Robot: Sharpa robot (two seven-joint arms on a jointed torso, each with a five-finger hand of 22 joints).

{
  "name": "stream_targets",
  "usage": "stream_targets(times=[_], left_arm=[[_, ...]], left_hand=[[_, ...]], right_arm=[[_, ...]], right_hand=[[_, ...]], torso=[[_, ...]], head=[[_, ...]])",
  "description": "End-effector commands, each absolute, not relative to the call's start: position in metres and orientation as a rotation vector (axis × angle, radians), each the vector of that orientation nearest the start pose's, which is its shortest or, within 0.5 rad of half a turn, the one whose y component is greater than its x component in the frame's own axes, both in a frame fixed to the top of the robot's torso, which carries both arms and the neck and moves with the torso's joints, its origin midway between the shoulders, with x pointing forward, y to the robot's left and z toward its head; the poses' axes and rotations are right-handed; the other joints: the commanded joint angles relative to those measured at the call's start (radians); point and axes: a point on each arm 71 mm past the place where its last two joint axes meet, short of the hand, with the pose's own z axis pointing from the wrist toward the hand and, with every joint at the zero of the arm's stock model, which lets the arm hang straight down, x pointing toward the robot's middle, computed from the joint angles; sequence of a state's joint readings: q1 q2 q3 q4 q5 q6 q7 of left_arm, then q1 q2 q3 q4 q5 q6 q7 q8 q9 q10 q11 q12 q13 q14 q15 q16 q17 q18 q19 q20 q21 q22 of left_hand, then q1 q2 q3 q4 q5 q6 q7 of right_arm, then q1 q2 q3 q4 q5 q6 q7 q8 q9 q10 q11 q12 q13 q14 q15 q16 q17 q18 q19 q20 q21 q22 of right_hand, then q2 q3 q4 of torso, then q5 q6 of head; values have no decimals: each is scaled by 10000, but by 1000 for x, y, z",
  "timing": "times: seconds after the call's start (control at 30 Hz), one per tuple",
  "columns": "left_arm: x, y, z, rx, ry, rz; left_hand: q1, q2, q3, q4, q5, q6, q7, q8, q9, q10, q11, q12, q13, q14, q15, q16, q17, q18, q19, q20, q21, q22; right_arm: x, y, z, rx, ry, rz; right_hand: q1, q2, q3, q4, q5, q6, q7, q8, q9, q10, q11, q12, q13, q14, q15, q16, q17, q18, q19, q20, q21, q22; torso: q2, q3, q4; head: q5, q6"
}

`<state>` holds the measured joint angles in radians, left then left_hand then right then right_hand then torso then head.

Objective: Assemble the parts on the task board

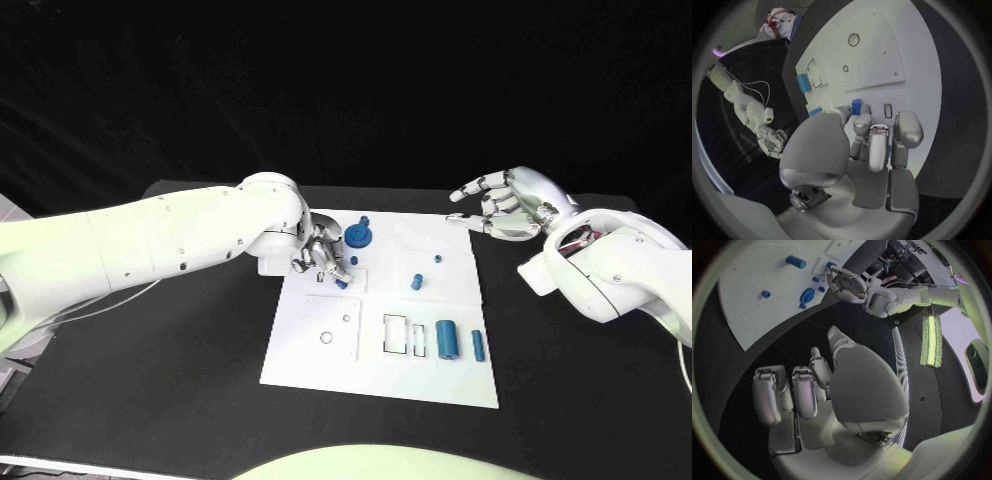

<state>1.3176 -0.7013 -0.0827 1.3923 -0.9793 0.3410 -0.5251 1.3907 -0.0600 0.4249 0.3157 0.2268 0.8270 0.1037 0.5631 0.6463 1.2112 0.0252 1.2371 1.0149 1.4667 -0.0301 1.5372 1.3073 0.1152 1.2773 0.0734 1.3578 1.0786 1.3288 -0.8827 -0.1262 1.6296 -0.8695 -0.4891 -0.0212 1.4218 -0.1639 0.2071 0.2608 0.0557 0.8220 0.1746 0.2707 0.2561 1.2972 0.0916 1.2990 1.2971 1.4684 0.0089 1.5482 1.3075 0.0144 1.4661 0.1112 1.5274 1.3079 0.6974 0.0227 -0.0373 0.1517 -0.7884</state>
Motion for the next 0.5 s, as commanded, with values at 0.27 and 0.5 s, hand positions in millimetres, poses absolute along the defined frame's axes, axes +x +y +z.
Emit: stream_targets(times=[0.27, 0.5], left_arm=[[503, 181, -199, -1413, 24589, -4870], [503, 186, -195, -2167, 24118, -5168]], left_hand=[[-1252, -960, 4087, -2031, 52, 111, -27, 397, 1268, 249, -9, 0, 155, 822, -61, 25, 2001, -193, 53, 8, 235, 275], [-1837, -1258, 4708, -2583, 697, 423, -128, 491, 1494, 592, -122, 158, 419, 886, -164, 97, 2151, -224, 197, -79, 359, 471]], right_arm=[[480, -203, -147, 3429, 16227, 9468], [480, -204, -147, 3444, 16252, 9428]], right_hand=[[68, 29, 4, 24, 44, 48, -13, 43, -9, -17, -25, 21, 10, 880, 37, -45, 2075, -11, 816, 39, -49, 2292], [100, 21, 6, 12, 42, 44, -13, 43, -13, -26, -26, 12, -1, 874, 35, -55, 2055, -6, 809, 37, -64, 2281]], torso=[[-17, -4, 6], [-17, 5, 9]], head=[[16, -27], [28, -23]])
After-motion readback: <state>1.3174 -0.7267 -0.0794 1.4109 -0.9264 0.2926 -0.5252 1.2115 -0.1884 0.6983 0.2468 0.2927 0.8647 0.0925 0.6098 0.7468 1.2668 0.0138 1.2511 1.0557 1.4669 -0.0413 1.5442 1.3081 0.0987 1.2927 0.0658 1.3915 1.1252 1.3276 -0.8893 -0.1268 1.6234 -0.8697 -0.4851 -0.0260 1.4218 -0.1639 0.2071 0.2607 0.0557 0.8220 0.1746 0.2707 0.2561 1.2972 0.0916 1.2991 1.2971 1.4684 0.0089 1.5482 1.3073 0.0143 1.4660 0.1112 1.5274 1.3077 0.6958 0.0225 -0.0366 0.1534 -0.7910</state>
